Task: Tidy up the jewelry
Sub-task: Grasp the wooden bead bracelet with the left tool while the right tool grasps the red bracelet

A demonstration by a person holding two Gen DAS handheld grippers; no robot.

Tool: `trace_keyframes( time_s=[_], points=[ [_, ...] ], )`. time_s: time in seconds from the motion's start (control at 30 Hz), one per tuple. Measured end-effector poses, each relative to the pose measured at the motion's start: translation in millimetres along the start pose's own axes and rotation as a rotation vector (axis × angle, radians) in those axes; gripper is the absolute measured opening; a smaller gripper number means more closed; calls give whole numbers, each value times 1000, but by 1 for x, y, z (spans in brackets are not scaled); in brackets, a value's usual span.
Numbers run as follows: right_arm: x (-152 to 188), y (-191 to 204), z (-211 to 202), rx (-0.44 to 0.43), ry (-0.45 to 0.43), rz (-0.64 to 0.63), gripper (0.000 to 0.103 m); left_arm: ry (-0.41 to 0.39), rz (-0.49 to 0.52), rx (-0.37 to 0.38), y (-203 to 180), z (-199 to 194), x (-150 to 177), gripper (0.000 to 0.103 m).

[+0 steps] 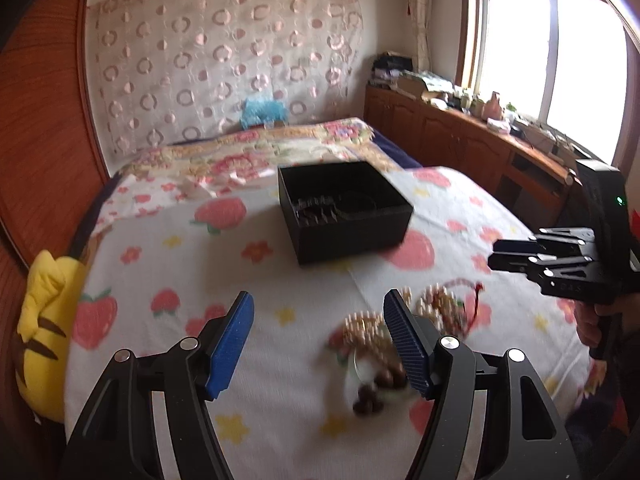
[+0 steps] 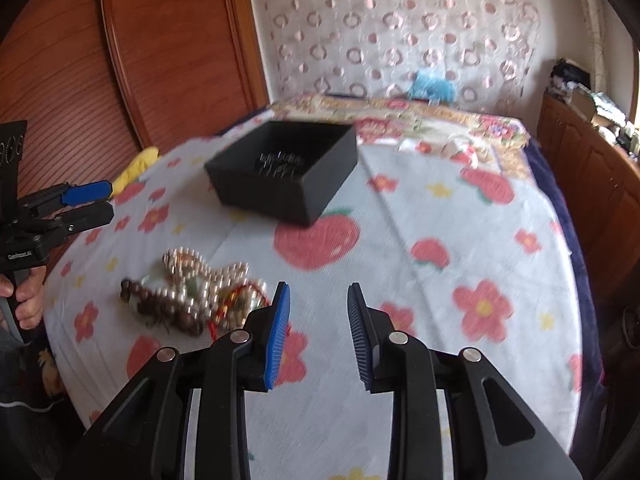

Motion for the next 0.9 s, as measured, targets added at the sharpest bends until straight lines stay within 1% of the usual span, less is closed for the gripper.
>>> trace_keyframes(
  time_s=[0.13,0.23,0.27,0.3,0.4,0.43,0.47,0.5,0.57,0.63,0.7,0.87,0.9],
  points=[
    [11,12,13,-30,44,-16,32,47,-4,34,-5,0,20,65],
    [14,19,16,-51,55,-34,31,69,-5,59,-8,0,32,65],
    [14,19,17,-52,59,-38,29,80,-4,66,-10,1,36,65],
    [15,20,19,-53,66,-41,24,86,-3,72,-12,2,40,65],
    [18,21,24,-45,83,-51,19,105,6,91,-19,5,50,65],
    [19,21,26,-47,88,-52,12,108,7,94,-21,6,52,64],
    [19,21,27,-49,89,-51,11,114,8,105,-23,7,54,64],
    [19,21,26,-49,83,-51,10,116,8,112,-25,7,55,62],
    [18,24,22,-71,67,-49,9,124,8,130,-28,9,58,57],
    [15,25,15,-75,40,-43,9,135,6,150,-31,11,60,51],
    [11,26,8,-75,16,-38,9,139,16,158,-35,12,60,47],
    [1,29,-9,-69,-31,-41,9,143,37,163,-40,15,58,46],
    [-1,29,-13,-69,-40,-40,9,151,42,167,-41,18,59,45]
  ],
)
Point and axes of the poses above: each gripper's, at about its wrist camera, not at the fingertips, and z roughly the way its jaws point, y to its left, x to its underside, the point moved 6 cm from there along z, roughly the way its jaws point, and after that the axes turned 6 degrees about z, right-handed, at the moved point
